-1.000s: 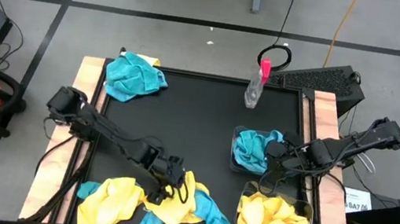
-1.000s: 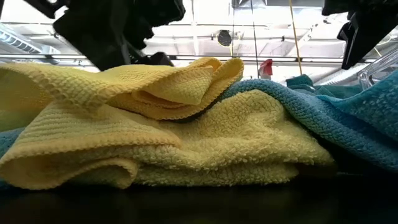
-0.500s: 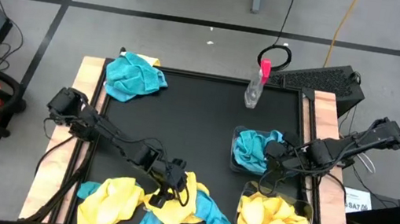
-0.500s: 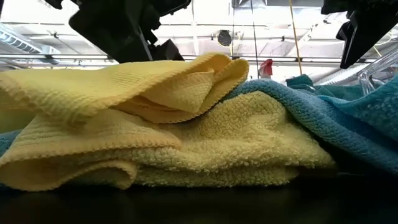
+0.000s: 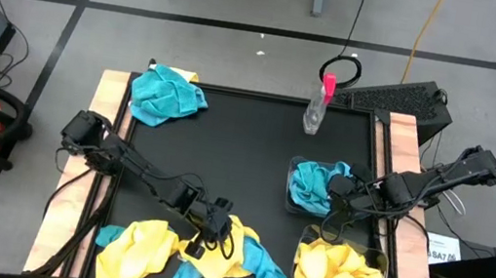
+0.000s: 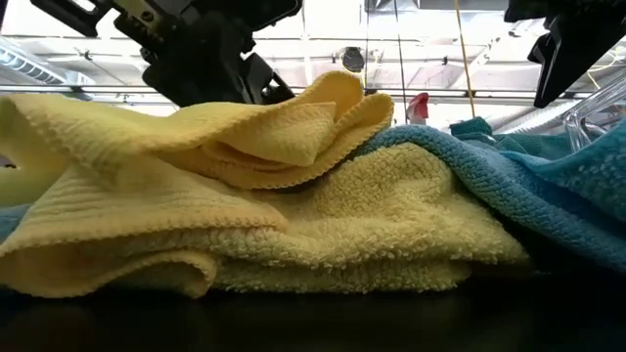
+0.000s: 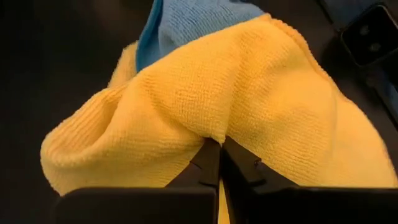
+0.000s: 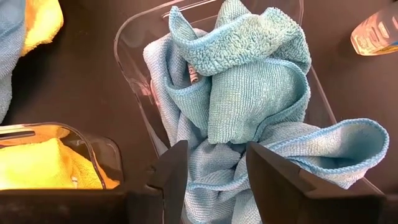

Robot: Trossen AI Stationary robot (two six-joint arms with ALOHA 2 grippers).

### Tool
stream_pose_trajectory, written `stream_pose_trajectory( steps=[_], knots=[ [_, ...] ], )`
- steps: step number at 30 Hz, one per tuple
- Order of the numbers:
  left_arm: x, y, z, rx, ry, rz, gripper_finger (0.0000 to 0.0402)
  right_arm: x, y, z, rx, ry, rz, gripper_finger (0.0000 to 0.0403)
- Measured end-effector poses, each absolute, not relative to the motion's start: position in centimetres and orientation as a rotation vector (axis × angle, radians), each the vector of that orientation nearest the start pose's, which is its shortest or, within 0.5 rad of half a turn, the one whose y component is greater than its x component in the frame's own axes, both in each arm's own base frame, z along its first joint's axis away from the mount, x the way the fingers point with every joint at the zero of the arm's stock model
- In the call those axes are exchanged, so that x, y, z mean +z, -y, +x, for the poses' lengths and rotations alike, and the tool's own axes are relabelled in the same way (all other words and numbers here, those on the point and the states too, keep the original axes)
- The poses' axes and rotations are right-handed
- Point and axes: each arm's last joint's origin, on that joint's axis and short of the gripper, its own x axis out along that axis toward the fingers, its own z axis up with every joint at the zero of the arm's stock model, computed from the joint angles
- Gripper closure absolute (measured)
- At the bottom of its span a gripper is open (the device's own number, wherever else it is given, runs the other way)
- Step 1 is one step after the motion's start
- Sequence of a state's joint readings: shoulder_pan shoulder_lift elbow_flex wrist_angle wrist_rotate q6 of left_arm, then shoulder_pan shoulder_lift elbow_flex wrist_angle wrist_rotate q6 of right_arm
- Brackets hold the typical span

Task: Sort microfiber towel by color & place in baskets
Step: Put the yellow towel into the bottom transparent bin

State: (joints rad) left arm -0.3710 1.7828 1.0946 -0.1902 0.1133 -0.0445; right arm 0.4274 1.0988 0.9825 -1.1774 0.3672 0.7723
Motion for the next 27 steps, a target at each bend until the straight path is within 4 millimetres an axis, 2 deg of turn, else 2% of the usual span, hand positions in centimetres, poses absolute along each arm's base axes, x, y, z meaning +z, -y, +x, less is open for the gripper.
stream_pose_trajectory(
  steps=[3, 6, 9, 12, 16, 21, 27],
  knots=[
    [17.9, 13.5, 33.9, -0.423, -0.9, 0.091, 0.0397, 27.9, -6.4, 16.5, -0.397, -1.113, 0.18, 0.025],
    [18.9, 13.5, 33.9, -0.421, -0.91, 0.12, 0.0397, 27.9, -6.4, 16.5, -0.396, -1.113, 0.18, 0.025],
    [20.5, 13.3, 33.8, -0.392, -0.915, 0.168, 0.0398, 27.9, -6.4, 16.5, -0.389, -1.11, 0.179, 0.025],
    [22.9, 13.2, 33.5, -0.356, -0.886, 0.213, 0.0399, 28.0, -6.8, 16.8, -0.342, -1.082, 0.169, 0.025],
    [26.2, 13.1, 32.7, -0.301, -0.826, 0.28, 0.04, 28.5, -7.8, 17.6, -0.232, -0.987, 0.142, 0.025],
    [29.3, 12.7, 31.9, -0.242, -0.721, 0.35, 0.04, 29.5, -8.9, 19.0, -0.09, -0.815, 0.099, 0.025],
    [31.3, 12.7, 31.9, -0.222, -0.652, 0.431, 0.0401, 29.8, -10.3, 21.3, -0.026, -0.659, -0.029, 0.0243]
  ],
)
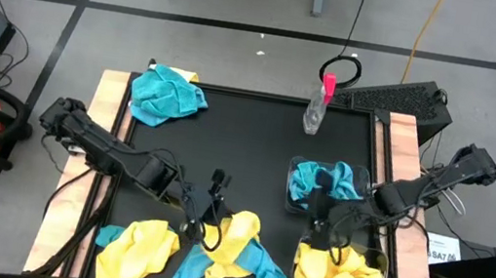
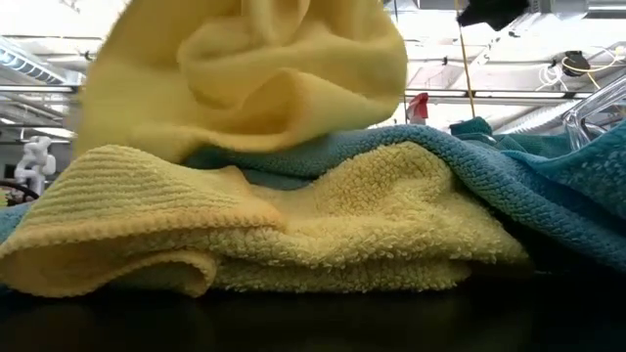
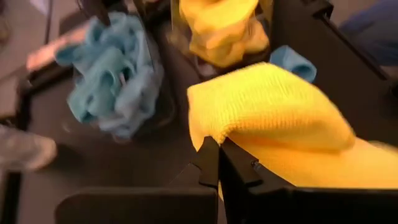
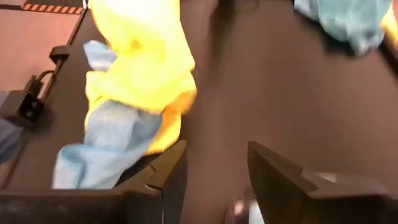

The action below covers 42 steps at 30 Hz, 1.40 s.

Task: Sort microfiber towel by color & place in baskets
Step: Put the yellow towel into the bottom transparent bin

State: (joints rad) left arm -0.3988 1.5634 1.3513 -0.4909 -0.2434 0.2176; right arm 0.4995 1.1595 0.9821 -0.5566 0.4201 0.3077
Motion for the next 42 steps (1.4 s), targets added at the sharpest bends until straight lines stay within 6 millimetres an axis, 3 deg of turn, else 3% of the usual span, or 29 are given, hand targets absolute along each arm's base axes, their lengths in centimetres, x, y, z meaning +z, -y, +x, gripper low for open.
stream_pose_trajectory(
  steps=[6, 14, 26, 29, 32, 38, 42],
  knots=[
    [32.0, 12.8, 32.1, -0.241, -0.593, 0.491, 0.0401, 27.8, -11.2, 24.6, -0.027, -0.637, -0.157, 0.0193],
    [32.3, 13.2, 32.2, -0.263, -0.545, 0.541, 0.0401, 24.4, -10.5, 29.0, -0.053, -0.652, -0.147, 0.0125],
    [32.5, 13.3, 32.3, -0.276, -0.52, 0.585, 0.0401, 20.5, -10.8, 34.2, 0.212, -0.523, -0.08, 0.0121],
    [32.5, 13.3, 32.3, -0.275, -0.516, 0.585, 0.0401, 20.2, -11.0, 34.7, 0.231, -0.489, -0.08, 0.0142],
    [32.5, 13.3, 32.3, -0.275, -0.519, 0.587, 0.0401, 20.2, -10.9, 34.8, 0.232, -0.484, -0.081, 0.0192],
    [32.5, 13.1, 32.4, -0.249, -0.521, 0.617, 0.0401, 20.2, -10.9, 34.8, 0.24, -0.479, -0.115, 0.0371],
    [32.6, 13.1, 32.5, -0.221, -0.513, 0.623, 0.0401, 21.0, -10.7, 34.4, 0.221, -0.47, -0.131, 0.0394]
  ],
)
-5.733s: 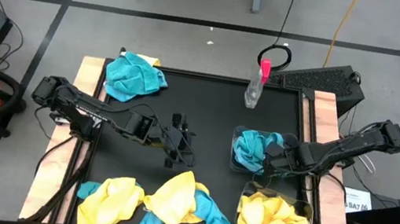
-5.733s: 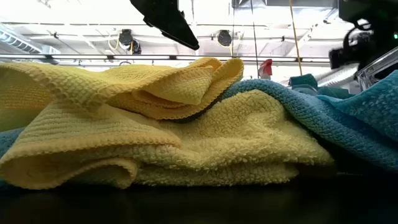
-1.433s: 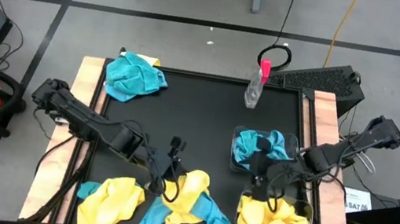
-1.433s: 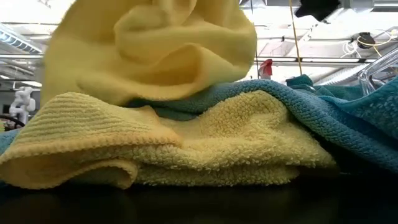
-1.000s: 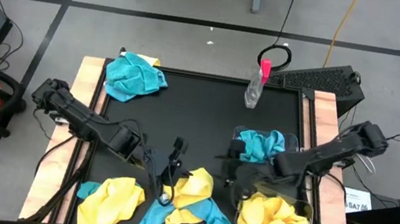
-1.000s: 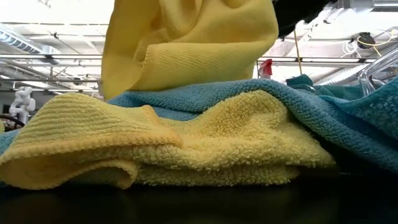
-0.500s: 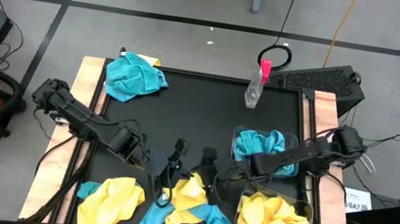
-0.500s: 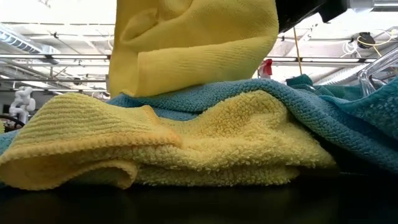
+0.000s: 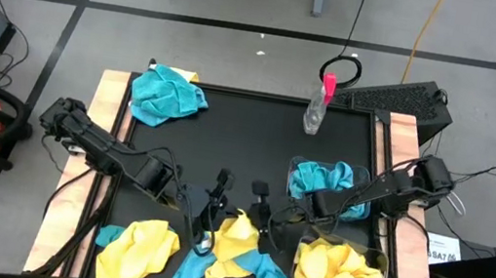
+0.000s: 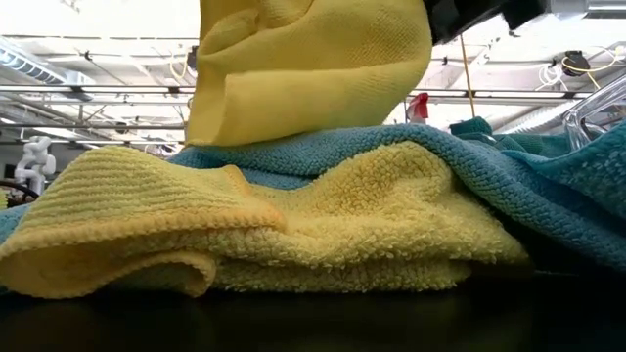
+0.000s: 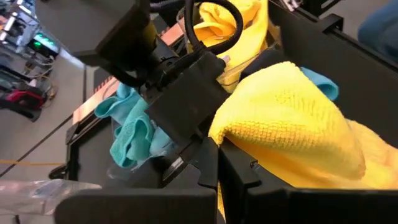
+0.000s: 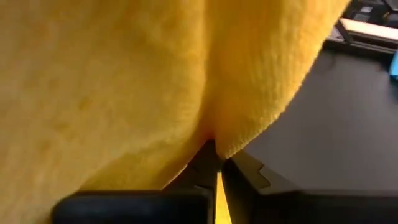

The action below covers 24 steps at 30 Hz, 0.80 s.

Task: Sort microfiber towel by color & place in baskets
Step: Put the yellow towel into the bottom transparent bin

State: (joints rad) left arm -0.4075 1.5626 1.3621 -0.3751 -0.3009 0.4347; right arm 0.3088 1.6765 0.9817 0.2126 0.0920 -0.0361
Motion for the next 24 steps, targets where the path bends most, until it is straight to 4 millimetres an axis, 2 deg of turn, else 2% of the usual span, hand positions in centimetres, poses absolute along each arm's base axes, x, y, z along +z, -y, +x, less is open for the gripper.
stream_pose_trajectory(
  steps=[7, 13, 18, 24],
  knots=[
    [32.6, 13.0, 32.5, -0.174, -0.514, 0.633, 0.0401, 25.1, -9.8, 31.8, 0.179, -0.448, -0.153, 0.0401],
    [32.7, 12.9, 32.7, -0.162, -0.497, 0.615, 0.0395, 28.8, -9.7, 28.0, 0.228, -0.446, -0.172, 0.0402],
    [32.2, 12.9, 33.9, -0.145, -0.464, 0.575, 0.0389, 31.0, -10.8, 24.5, 0.33, -0.429, -0.194, 0.0402],
    [30.5, 12.9, 36.4, -0.175, -0.4, 0.561, 0.0388, 33.2, -12.1, 20.9, 0.471, -0.369, -0.155, 0.0403]
  ],
)
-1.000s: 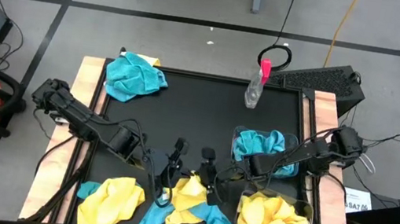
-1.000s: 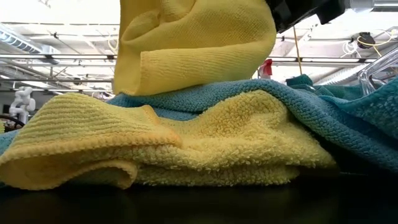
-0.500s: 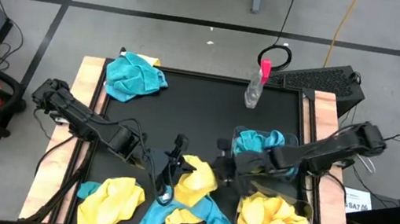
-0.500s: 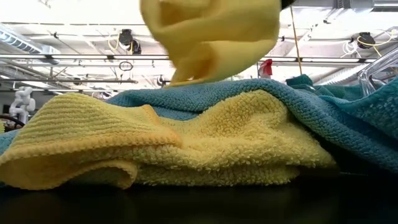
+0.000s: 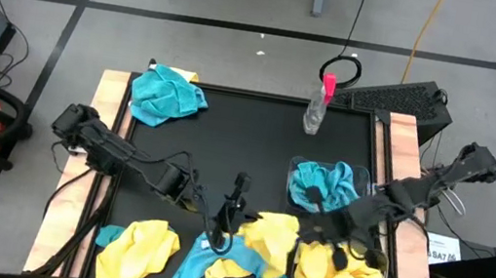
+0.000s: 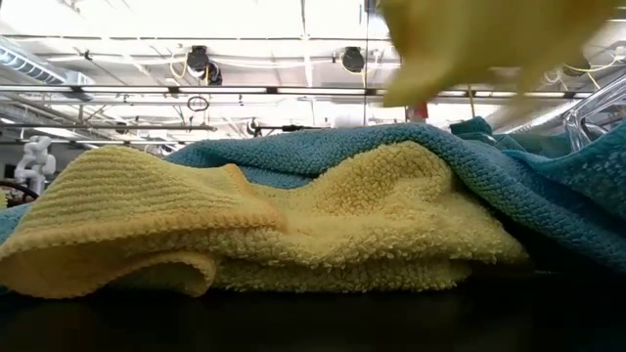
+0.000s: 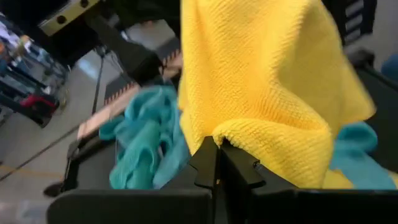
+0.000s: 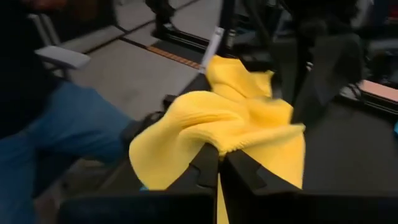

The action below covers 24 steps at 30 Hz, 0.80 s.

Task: Sort microfiber towel by color & place in baskets
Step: Put the yellow towel into the bottom transparent bin

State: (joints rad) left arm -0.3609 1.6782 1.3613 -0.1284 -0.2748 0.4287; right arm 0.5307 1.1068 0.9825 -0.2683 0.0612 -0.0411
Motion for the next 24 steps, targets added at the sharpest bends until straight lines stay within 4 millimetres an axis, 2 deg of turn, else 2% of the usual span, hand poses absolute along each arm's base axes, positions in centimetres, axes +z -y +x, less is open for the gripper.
stream_pose_trajectory(
  steps=[6, 11, 15, 20, 24],
  knots=[
    [29.8, 12.7, 39.0, -0.215, -0.238, 0.535, 0.0388, 34.0, -12.6, 18.6, 0.533, -0.384, -0.086, 0.0403],
    [29.2, 12.0, 40.7, -0.208, -0.117, 0.517, 0.0387, 33.5, -12.7, 17.3, 0.544, -0.495, -0.016, 0.0403],
    [27.9, 11.5, 42.0, -0.238, -0.075, 0.502, 0.0387, 33.3, -12.7, 16.2, 0.529, -0.612, 0.033, 0.0403],
    [25.8, 11.1, 43.4, -0.248, -0.059, 0.491, 0.0387, 33.3, -12.8, 16.1, 0.515, -0.629, 0.049, 0.0401],
    [25.3, 10.9, 44.0, -0.24, -0.044, 0.488, 0.0387, 32.8, -12.9, 16.6, 0.413, -0.636, 0.028, 0.0369]
  ],
)
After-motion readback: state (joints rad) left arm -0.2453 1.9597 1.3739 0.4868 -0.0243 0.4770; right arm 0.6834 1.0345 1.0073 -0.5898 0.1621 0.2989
